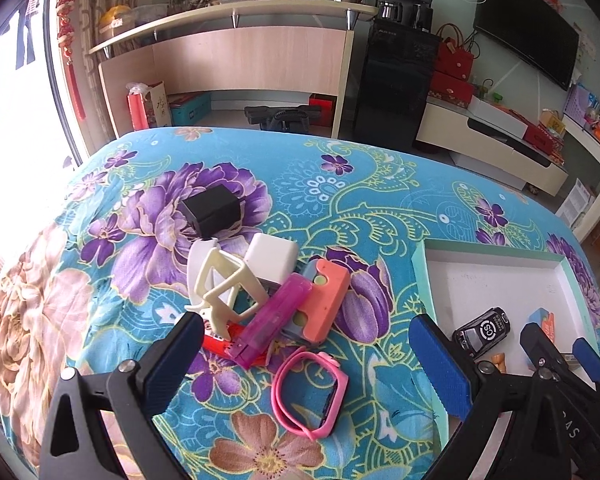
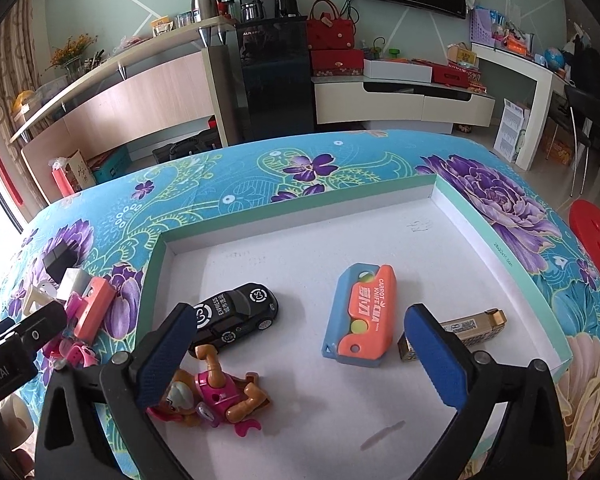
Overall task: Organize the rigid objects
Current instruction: 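Move both open tools back over the remaining toys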
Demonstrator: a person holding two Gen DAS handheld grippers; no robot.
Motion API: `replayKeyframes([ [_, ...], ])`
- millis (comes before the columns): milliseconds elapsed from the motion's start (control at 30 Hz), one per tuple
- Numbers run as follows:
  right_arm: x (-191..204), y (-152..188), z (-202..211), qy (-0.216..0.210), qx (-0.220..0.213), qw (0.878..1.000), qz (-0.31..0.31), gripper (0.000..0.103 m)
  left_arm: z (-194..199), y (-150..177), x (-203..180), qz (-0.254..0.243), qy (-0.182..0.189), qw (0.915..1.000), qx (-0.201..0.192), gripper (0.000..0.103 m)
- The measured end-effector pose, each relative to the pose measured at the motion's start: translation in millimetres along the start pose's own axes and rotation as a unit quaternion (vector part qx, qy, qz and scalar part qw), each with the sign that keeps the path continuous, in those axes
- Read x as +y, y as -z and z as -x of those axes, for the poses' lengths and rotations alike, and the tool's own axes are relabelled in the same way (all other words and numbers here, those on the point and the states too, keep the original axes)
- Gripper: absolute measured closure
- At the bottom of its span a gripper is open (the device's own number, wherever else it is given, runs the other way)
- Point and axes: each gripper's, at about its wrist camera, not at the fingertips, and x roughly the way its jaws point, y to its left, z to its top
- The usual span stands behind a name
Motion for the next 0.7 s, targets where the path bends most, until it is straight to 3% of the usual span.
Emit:
replayKeyframes([
  [167,7,-1,0,-0.004,-0.004,1.0,-0.001,0.0,10,-10,33,0.031,0.007,0.9993,-0.019,0.0],
  [367,20,-2,3,-0.063,-0.01,0.998,-0.011,0.0,19,-16,89,0.087,-0.026,0.9947,-0.049,0.0],
  [567,49,0,6,-0.104,-0.003,0.995,-0.006,0.0,11,-10,133,0.135,-0.022,0.9899,-0.037,0.0],
  [700,78,3,14,-0.11,-0.015,0.993,0.036,0.0,8,-5,153,0.16,-0.021,0.9864,-0.029,0.0],
])
